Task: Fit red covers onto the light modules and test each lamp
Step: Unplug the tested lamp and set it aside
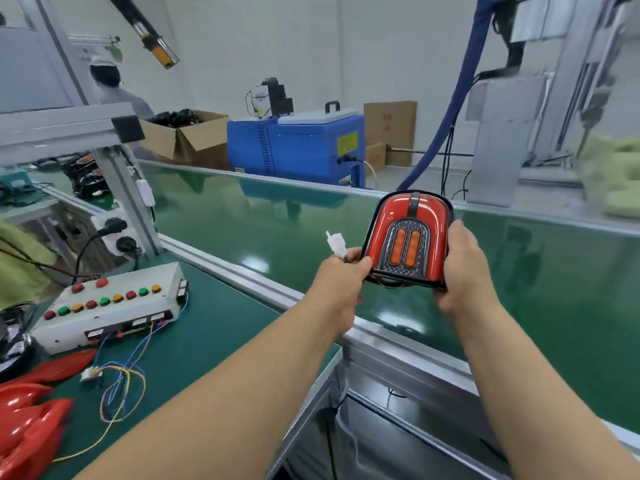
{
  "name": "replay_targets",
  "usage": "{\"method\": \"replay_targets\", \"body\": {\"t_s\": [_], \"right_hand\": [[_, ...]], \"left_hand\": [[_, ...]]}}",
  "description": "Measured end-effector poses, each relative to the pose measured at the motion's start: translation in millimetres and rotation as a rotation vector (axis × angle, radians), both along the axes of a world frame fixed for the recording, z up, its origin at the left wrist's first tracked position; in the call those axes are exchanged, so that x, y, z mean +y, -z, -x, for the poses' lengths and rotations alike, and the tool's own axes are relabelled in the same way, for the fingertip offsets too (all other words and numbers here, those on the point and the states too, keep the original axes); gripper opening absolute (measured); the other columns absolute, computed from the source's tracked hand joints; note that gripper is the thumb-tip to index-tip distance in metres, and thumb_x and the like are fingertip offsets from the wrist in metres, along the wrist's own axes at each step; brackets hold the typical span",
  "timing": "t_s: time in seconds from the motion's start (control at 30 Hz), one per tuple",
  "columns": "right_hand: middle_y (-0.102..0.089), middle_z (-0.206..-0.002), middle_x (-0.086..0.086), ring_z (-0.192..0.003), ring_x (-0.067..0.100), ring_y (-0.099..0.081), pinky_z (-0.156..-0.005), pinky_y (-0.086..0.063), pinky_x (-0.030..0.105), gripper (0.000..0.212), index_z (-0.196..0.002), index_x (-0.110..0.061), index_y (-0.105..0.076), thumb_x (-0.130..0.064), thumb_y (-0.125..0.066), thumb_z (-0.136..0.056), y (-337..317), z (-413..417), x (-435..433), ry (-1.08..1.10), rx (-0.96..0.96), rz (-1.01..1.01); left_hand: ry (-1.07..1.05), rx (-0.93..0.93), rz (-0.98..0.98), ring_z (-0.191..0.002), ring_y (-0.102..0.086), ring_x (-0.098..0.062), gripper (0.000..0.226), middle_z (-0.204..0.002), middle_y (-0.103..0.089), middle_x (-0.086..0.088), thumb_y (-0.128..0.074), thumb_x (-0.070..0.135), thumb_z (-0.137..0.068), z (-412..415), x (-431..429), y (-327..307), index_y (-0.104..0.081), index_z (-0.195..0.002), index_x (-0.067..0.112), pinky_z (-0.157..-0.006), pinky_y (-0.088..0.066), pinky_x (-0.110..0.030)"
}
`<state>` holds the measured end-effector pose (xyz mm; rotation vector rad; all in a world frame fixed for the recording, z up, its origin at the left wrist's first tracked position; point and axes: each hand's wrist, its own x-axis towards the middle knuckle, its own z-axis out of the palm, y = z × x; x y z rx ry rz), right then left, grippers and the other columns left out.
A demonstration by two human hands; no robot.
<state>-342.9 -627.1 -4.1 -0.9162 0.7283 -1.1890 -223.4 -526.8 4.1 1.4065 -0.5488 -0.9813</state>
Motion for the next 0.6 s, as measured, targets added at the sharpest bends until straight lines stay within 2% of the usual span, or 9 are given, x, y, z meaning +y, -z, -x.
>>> {"method": "replay_targets", "body": {"t_s": [0.07, 0.17, 0.3, 0.37, 0.43, 0.5, 0.6], "right_hand": [[-0.073, -0.101, 0.004, -0.081, 0.018, -0.076, -0.061, -0.06, 0.037, 0.036, -0.132, -0.021, -0.05, -0.041, -0.04, -0.104, 4.4, 12.6, -5.9, 0.04, 0.048, 0.005], [-0.071, -0.105, 0.006, -0.078, 0.014, -0.075, -0.058, -0.058, 0.031, 0.037, -0.134, -0.018, -0.048, -0.039, -0.038, -0.105, 11.9, 29.8, -13.8, 0.096, 0.094, 0.012], [-0.071, -0.106, 0.006, -0.079, 0.013, -0.075, -0.056, -0.058, 0.028, 0.031, -0.127, -0.023, -0.054, -0.038, -0.038, -0.105, 22.8, 48.9, -24.2, 0.169, 0.152, 0.004], [-0.071, -0.103, 0.003, -0.077, 0.013, -0.075, -0.055, -0.057, 0.029, 0.027, -0.122, -0.027, -0.055, -0.038, -0.038, -0.104, 29.0, 55.6, -27.9, 0.185, 0.18, -0.018], [-0.071, -0.099, 0.001, -0.075, 0.012, -0.075, -0.052, -0.056, 0.027, 0.027, -0.121, -0.027, -0.057, -0.038, -0.038, -0.104, 36.0, 59.9, -31.2, 0.197, 0.208, -0.052], [-0.071, -0.097, 0.002, -0.077, 0.014, -0.074, -0.052, -0.056, 0.027, 0.028, -0.119, -0.026, -0.059, -0.038, -0.038, -0.104, 42.0, 62.2, -33.7, 0.205, 0.24, -0.098], [-0.071, -0.097, 0.006, -0.081, 0.021, -0.074, -0.058, -0.061, 0.036, 0.026, -0.107, -0.024, -0.061, -0.033, -0.037, -0.103, 48.6, 62.1, -36.1, 0.205, 0.288, -0.16]], "left_hand": [[0.024, 0.023, -0.002, -0.095, -0.05, -0.018, 0.014, -0.101, -0.064, 0.001, -0.053, 0.014, -0.101, 8.5, -10.8, 6.1, -0.064, -0.106, 0.022, -0.077, -0.034, -0.034], [0.068, 0.071, 0.019, -0.09, -0.051, -0.018, 0.02, -0.1, -0.064, -0.002, -0.052, 0.012, -0.102, 22.1, -24.8, 14.6, -0.062, -0.119, 0.014, -0.076, -0.036, -0.032], [0.118, 0.173, 0.042, -0.079, -0.059, -0.014, 0.014, -0.088, -0.069, 0.0, -0.056, 0.012, -0.1, 38.9, -38.3, 22.3, -0.06, -0.113, 0.012, -0.072, -0.043, -0.026], [0.126, 0.181, 0.022, -0.085, -0.064, -0.016, 0.023, -0.1, -0.071, -0.006, -0.058, 0.012, -0.099, 45.0, -43.3, 26.5, -0.058, -0.121, 0.005, -0.073, -0.049, -0.028], [0.119, 0.187, -0.01, -0.101, -0.067, -0.022, 0.029, -0.116, -0.069, -0.013, -0.058, 0.009, -0.099, 48.8, -49.6, 34.0, -0.055, -0.126, 0.002, -0.083, -0.056, -0.034], [0.112, 0.191, -0.046, -0.112, -0.064, -0.027, 0.029, -0.121, -0.067, -0.015, -0.058, 0.007, -0.099, 51.3, -53.7, 40.7, -0.054, -0.127, 0.003, -0.096, -0.054, -0.041], [0.102, 0.181, -0.09, -0.113, -0.063, -0.027, 0.028, -0.122, -0.065, -0.016, -0.058, 0.007, -0.098, 51.0, -58.0, 48.7, -0.053, -0.126, 0.003, -0.1, -0.052, -0.044]]}}
